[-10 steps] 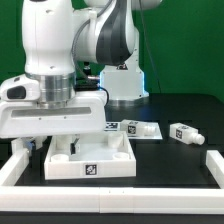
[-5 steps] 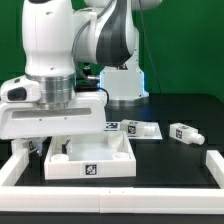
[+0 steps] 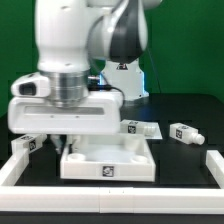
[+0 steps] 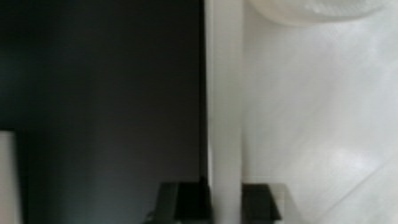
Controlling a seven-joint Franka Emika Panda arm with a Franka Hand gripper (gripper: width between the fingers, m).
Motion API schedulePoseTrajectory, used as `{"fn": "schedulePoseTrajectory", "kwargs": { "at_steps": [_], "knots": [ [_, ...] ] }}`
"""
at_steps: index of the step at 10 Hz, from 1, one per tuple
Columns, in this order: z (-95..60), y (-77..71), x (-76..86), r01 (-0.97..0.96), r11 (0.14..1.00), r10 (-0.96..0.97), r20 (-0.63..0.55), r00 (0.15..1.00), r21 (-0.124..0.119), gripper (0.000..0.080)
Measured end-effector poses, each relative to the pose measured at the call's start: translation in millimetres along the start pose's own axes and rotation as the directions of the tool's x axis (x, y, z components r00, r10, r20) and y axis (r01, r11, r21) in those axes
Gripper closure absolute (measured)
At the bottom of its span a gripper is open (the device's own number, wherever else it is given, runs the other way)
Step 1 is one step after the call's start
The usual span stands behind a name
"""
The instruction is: Assemble one leg
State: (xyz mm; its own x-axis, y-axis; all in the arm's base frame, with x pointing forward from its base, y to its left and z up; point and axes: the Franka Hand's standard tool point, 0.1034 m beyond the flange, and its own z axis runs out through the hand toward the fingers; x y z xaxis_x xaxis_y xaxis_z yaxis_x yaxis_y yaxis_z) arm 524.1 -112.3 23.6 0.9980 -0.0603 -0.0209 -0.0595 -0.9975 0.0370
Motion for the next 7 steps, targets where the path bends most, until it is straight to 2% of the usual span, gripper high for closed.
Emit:
{"fn": "schedulePoseTrajectory", "kwargs": {
  "at_steps": [2,3,4,5,6,7],
  "knots": [
    [-3.6,-43.2,8.0,-0.105,0.994,0.105,-0.01,0.994,0.008,0.0744],
    [-4.3,-59.3,12.1,-0.095,0.995,0.095,-0.017,0.995,0.008,0.0744],
    [-4.4,-64.0,14.0,-0.052,0.999,0.052,-0.026,0.998,0.007,0.0744],
    [-4.7,-60.0,17.1,0.01,1.0,-0.01,-0.043,0.999,0.005,0.0744],
    [-3.1,-54.8,18.5,0.041,0.999,-0.04,-0.054,0.998,0.014,0.0744],
    [-2.9,-56.1,17.9,0.038,0.999,-0.037,-0.052,0.998,0.014,0.0744]
  ]
}}
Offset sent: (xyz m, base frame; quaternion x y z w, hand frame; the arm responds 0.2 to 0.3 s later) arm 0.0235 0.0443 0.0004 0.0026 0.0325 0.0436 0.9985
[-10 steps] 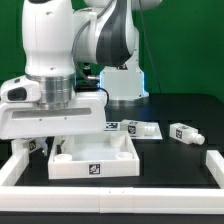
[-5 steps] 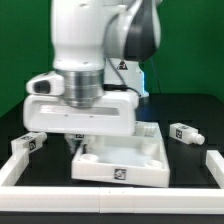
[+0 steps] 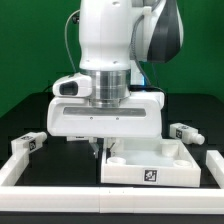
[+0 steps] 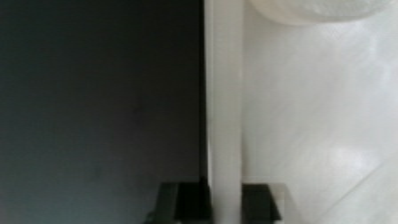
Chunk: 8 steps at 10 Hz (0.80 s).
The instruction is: Assemble one leg
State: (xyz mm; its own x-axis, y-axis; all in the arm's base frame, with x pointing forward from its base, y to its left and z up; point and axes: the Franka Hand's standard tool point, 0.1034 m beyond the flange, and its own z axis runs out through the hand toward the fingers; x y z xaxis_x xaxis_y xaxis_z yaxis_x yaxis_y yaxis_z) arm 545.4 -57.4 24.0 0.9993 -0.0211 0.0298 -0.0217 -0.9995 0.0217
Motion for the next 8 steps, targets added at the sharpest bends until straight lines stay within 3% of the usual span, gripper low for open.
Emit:
{"fn": "schedulePoseTrajectory", "kwargs": {
  "at_steps": [5,8],
  "knots": [
    [0.7,-1.1,-0.2,0.004,1.0,-0.004,0.001,1.0,0.0,0.0744],
    [2.2,-24.1,26.5,0.025,1.0,-0.025,-0.023,0.999,0.003,0.0744]
  ]
}}
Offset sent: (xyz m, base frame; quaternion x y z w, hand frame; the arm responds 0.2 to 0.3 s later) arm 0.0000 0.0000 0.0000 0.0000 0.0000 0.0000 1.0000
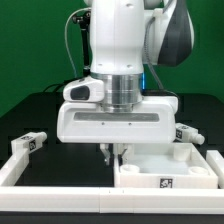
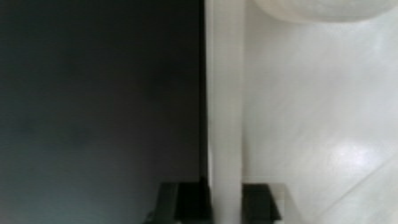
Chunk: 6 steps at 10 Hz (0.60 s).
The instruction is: Assemble one leg
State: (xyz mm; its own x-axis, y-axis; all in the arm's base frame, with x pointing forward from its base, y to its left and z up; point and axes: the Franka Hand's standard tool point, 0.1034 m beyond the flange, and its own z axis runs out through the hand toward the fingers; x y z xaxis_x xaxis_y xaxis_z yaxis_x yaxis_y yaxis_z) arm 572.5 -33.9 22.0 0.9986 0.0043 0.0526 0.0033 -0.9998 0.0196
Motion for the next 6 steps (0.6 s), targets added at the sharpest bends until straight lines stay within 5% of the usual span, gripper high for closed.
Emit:
{"fn": "schedulePoseTrajectory", "kwargs": {
  "at_steps": [6],
  "knots": [
    [-0.3,-13.4,16.1,-0.08,0.997,0.08,-0.012,0.997,0.001,0.0744]
  ]
}}
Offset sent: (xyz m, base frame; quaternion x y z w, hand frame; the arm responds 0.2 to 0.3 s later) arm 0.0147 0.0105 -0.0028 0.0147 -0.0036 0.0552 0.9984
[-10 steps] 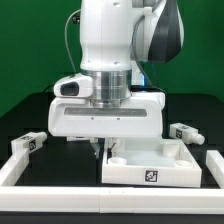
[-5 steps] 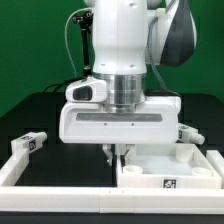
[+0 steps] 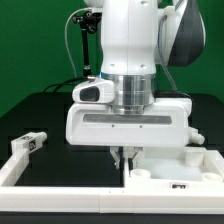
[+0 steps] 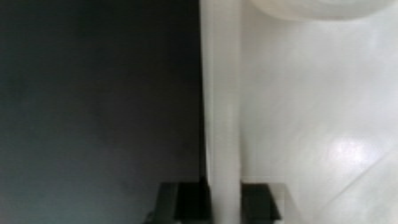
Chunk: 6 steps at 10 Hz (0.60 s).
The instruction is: Assemble one leg
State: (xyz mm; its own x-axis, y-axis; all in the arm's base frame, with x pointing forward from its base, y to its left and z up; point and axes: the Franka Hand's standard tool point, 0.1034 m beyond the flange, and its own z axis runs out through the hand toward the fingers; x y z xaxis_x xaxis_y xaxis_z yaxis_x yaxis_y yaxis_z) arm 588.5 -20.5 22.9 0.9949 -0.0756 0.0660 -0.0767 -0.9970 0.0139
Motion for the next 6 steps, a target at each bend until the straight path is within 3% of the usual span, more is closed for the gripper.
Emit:
{"fn": "schedulePoseTrajectory", "kwargs": {
  "at_steps": [5,6],
  "knots": [
    [4.5,1.4,-1.6,-0.003,1.0,0.003,-0.004,1.0,-0.003,0.0735],
    [4.5,1.4,-1.6,-0.003,1.0,0.003,-0.004,1.0,-0.003,0.0558]
  ]
}}
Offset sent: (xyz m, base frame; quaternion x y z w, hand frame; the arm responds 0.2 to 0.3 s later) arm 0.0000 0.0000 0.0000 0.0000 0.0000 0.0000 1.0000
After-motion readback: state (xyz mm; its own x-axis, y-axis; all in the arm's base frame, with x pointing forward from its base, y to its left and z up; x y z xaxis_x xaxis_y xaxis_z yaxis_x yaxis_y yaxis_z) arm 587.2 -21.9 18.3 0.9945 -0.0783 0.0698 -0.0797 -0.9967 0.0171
